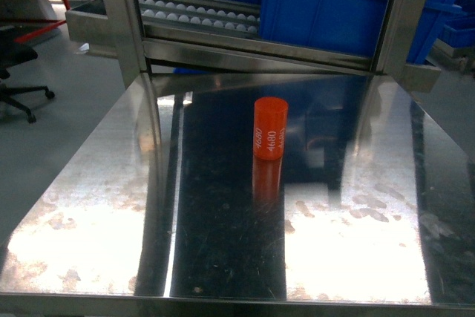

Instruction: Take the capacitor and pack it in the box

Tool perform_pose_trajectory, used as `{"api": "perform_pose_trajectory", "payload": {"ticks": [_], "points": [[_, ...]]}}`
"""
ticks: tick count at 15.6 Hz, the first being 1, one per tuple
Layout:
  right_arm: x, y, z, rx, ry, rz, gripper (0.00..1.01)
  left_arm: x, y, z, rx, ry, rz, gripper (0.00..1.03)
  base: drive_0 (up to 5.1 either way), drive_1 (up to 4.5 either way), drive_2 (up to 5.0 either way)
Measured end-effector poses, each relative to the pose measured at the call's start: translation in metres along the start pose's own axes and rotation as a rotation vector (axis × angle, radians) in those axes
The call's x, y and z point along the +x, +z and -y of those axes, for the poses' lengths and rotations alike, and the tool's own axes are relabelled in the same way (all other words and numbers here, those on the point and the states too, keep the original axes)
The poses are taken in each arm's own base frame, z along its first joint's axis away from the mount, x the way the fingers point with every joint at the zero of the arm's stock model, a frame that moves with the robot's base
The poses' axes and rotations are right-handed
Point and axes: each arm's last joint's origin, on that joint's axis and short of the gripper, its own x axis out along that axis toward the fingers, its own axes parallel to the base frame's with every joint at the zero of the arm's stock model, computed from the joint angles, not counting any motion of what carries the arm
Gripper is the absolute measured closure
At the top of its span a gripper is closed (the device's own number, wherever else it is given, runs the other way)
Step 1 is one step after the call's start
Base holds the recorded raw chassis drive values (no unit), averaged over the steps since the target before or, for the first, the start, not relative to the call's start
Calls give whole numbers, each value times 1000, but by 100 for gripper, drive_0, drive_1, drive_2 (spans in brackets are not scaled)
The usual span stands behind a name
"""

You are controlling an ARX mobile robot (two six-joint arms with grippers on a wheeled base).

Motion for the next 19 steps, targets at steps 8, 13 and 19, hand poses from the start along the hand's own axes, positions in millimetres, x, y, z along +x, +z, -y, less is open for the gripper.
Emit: {"api": "perform_pose_trajectory", "payload": {"ticks": [8, 13, 19], "points": [[0, 0, 0, 0, 0, 0, 3, 118, -29, 32, -12, -173, -246, 5, 0, 0, 0], [0, 0, 0, 0, 0, 0, 3, 139, -28, 47, 6, -237, -262, 5, 0, 0, 0], [0, 0, 0, 0, 0, 0, 3, 180, -42, 82, 34, -323, -288, 5, 0, 0, 0]]}}
